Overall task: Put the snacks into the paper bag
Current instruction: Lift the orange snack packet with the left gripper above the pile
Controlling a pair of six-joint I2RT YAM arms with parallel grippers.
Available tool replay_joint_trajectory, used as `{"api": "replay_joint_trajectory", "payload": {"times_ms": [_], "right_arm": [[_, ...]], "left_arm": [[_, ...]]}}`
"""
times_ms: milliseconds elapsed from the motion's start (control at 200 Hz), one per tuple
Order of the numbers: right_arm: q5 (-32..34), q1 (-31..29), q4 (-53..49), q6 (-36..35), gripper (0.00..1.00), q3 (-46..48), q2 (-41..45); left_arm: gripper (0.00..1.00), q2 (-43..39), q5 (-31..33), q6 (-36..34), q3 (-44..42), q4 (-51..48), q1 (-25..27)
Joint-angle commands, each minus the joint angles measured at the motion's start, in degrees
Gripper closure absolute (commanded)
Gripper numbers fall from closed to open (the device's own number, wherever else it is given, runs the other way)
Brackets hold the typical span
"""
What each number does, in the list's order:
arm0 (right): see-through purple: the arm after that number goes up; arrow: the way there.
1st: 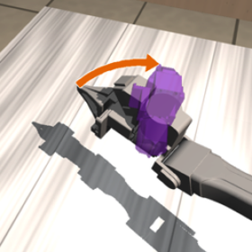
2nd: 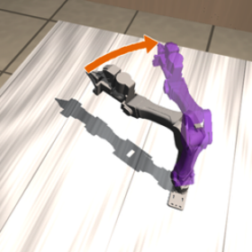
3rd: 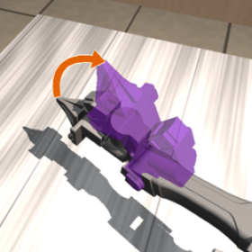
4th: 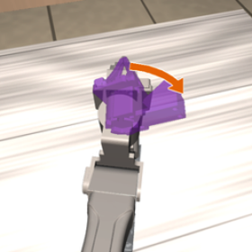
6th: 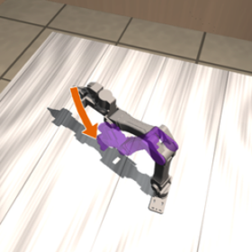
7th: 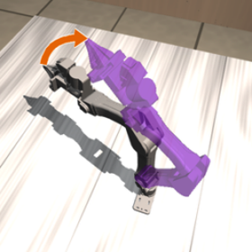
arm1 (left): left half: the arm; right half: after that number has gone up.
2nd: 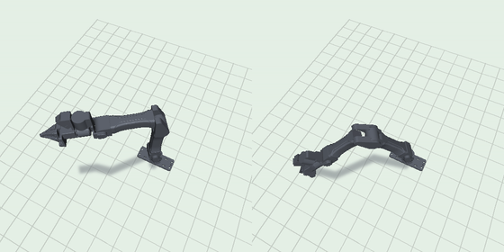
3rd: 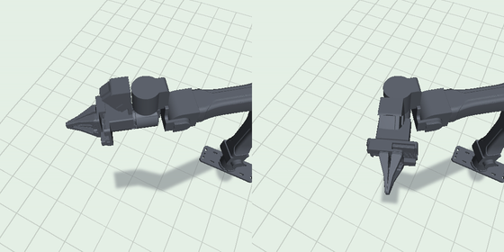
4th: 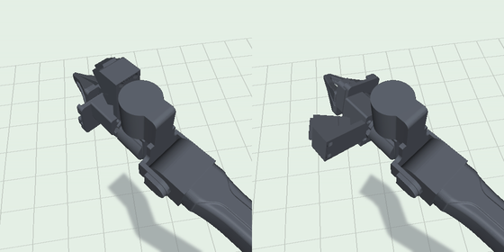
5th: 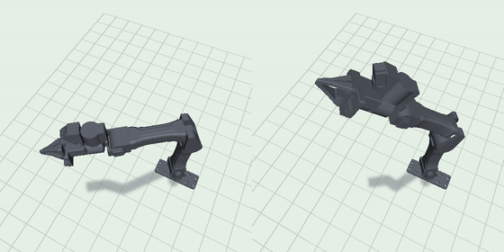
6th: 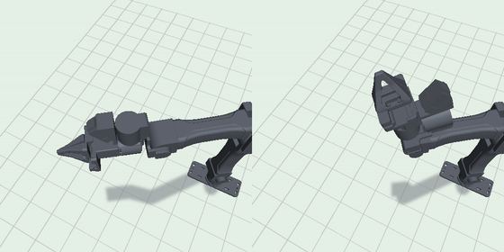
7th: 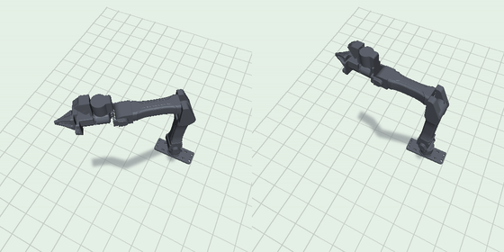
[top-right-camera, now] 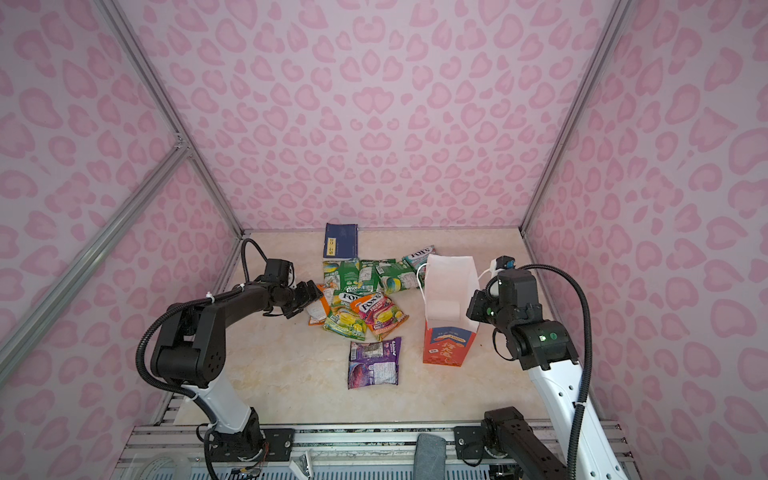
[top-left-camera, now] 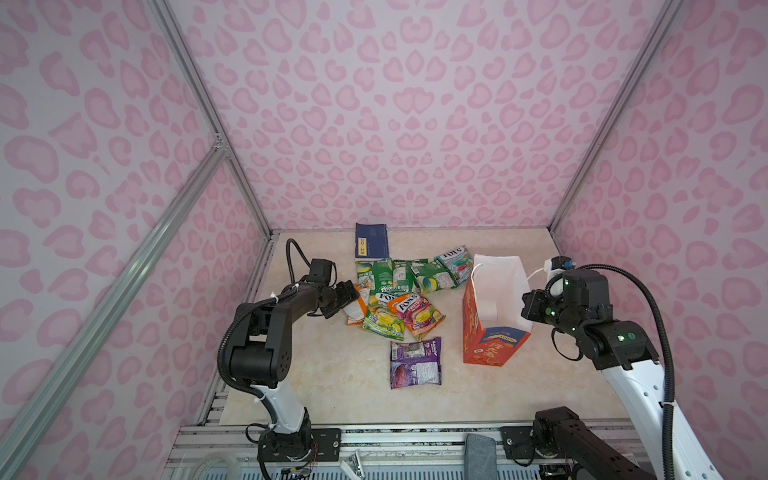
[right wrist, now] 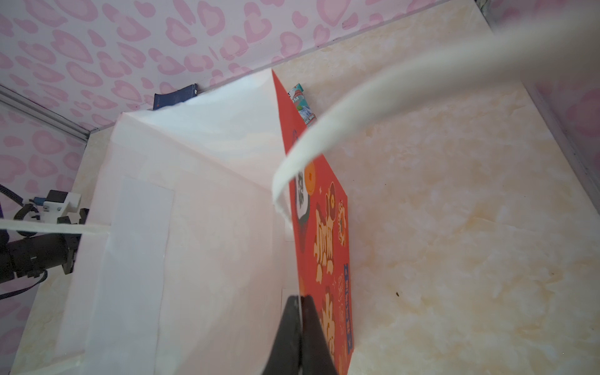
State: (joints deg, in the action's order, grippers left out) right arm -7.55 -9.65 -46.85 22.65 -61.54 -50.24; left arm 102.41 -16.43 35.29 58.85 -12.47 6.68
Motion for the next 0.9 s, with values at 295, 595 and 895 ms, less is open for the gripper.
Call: {"api": "replay_joint_trajectory", "payload": {"times_ms": [295,595,895], "right_arm": [[-1.8,-0.3,1.6,-0.6,1.0,0.4,0.1],[-2.2,-0.4,1.5,-0.6,1.0,0.0,0.5],[-2.4,-1.2,0.2,-1.4,1.0,-0.3,0.5]], "left_arm": [[0.51,-1.5,-4.0,2.1,-1.2,6.0,0.7],[0.79,-7.4,-5.5,3.6,-1.2,4.0,0.8],[0.95,-16.0,-3.1,3.3,-1.5,-0.3,0.7]]}}
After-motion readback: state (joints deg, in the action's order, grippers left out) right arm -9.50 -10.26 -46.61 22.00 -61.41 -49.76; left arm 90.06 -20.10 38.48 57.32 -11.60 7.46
